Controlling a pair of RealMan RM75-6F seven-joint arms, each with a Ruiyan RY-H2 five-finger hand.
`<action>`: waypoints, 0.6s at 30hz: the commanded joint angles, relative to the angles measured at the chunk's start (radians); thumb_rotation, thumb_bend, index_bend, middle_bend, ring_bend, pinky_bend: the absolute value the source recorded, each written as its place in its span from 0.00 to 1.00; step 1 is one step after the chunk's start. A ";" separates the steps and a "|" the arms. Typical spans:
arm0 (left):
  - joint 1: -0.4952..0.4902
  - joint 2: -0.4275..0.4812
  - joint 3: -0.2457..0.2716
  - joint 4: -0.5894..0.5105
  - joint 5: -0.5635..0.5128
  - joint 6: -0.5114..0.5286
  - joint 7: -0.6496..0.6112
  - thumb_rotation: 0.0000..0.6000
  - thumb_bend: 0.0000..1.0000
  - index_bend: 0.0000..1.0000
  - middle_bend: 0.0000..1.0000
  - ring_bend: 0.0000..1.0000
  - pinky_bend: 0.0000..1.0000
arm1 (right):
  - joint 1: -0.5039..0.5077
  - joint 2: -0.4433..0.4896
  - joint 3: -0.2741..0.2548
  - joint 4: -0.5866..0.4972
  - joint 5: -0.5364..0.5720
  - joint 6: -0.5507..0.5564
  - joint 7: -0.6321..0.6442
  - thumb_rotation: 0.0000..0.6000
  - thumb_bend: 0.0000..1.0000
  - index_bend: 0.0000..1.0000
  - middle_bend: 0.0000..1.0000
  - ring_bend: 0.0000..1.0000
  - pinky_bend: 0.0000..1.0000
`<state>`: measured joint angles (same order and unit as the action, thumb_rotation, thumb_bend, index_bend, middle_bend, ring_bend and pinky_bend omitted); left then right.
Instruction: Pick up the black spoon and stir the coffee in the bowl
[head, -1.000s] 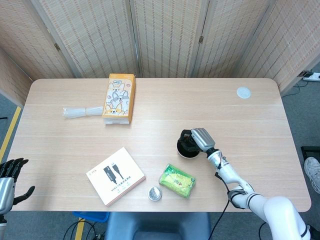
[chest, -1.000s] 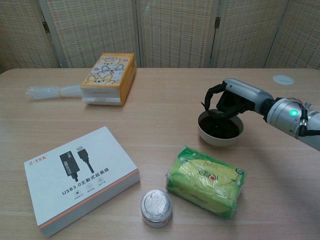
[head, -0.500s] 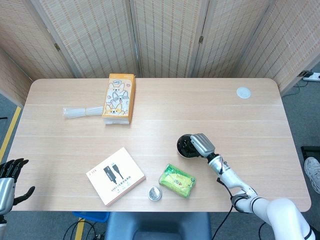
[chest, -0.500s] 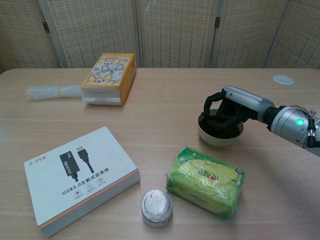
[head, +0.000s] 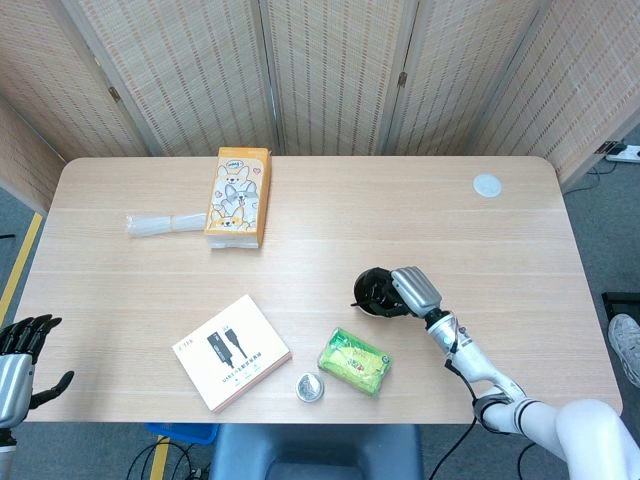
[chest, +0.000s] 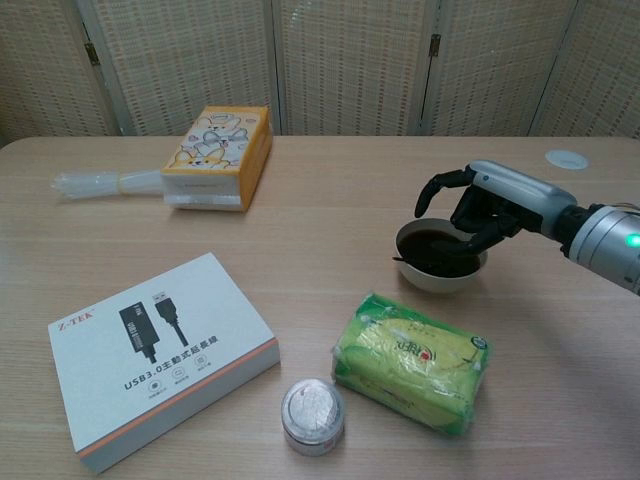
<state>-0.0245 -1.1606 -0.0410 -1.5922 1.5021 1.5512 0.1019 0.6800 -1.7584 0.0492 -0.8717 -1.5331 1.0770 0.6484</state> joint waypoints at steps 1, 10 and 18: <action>-0.003 0.001 -0.001 0.001 0.003 -0.002 -0.003 1.00 0.26 0.21 0.19 0.15 0.17 | -0.024 0.051 0.006 -0.058 0.002 0.036 -0.036 1.00 0.21 0.32 1.00 1.00 1.00; -0.014 0.002 -0.003 0.001 0.010 -0.010 -0.017 1.00 0.26 0.21 0.19 0.15 0.17 | -0.148 0.251 -0.006 -0.246 -0.026 0.247 -0.324 1.00 0.32 0.32 0.89 0.99 1.00; -0.035 -0.011 -0.003 0.002 0.025 -0.029 -0.015 1.00 0.26 0.21 0.19 0.15 0.17 | -0.324 0.394 -0.044 -0.376 -0.011 0.425 -0.538 1.00 0.36 0.31 0.43 0.51 0.73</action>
<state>-0.0588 -1.1706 -0.0443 -1.5897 1.5259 1.5231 0.0861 0.4028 -1.4081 0.0234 -1.2053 -1.5478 1.4633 0.1522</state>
